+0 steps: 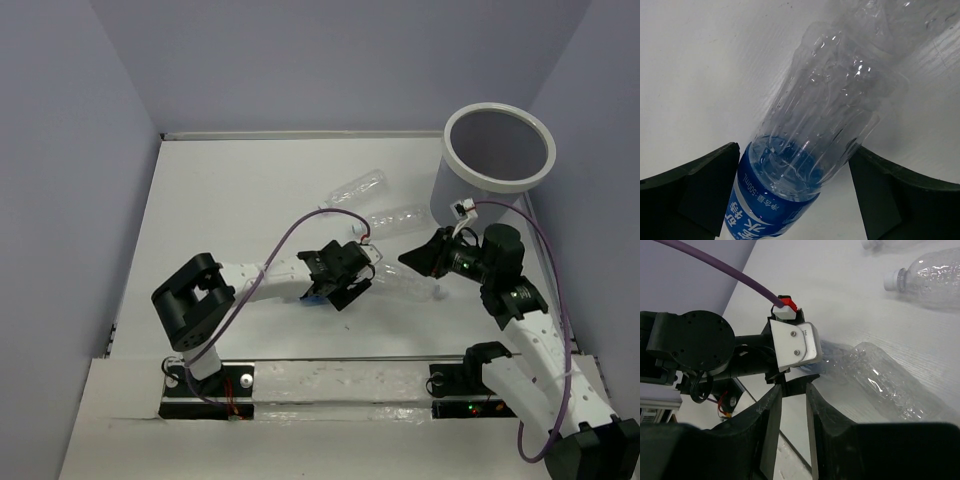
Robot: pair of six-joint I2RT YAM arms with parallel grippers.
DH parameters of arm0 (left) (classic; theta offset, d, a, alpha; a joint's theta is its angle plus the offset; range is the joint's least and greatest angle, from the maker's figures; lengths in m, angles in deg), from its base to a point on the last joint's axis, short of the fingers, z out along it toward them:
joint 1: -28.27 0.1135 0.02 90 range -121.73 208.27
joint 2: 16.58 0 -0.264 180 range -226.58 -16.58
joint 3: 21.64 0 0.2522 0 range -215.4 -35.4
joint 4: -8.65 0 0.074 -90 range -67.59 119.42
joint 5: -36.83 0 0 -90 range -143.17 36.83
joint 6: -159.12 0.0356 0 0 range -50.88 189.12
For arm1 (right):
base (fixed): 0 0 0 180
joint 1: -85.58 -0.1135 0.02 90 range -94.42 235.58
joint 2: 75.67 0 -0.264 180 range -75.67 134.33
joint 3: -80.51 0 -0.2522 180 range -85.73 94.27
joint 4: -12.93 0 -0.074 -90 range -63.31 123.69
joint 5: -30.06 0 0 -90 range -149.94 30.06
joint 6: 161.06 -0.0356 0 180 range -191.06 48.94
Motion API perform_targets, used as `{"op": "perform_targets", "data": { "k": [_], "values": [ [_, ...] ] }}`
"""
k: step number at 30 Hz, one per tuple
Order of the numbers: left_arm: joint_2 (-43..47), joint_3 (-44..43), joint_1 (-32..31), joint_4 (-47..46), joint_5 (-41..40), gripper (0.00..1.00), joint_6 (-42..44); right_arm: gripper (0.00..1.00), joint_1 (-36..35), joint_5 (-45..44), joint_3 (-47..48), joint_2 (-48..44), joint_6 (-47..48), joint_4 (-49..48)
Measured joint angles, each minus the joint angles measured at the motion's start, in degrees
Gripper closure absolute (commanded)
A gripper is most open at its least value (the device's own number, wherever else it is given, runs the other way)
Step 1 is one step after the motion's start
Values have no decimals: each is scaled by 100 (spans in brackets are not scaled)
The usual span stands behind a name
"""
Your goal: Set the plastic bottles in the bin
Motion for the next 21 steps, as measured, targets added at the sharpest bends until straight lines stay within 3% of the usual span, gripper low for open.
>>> {"op": "perform_targets", "data": {
  "k": [2, 5, 6, 9, 11, 21],
  "values": [
    [-59, 0, 0, 7, -33, 3, 4, 54, 0, -35, 0, 26, 39, 4],
    [-66, 0, 0, 7, -26, 22, -9, 43, 0, -177, 0, 46, 120, 35],
    [-66, 4, 0, 7, -22, 35, -9, 39, 0, -269, 0, 70, 140, 52],
    [-31, 9, -4, 42, -24, 51, -46, 24, -20, -525, 0, 173, 210, 120],
    [63, 37, -39, 98, -22, 53, -111, 18, -44, -695, 0, 267, 264, 179],
    [1633, 238, -621, 428, -190, 53, -737, 14, -601, -1572, 2, 1064, 476, 223]
  ]
}}
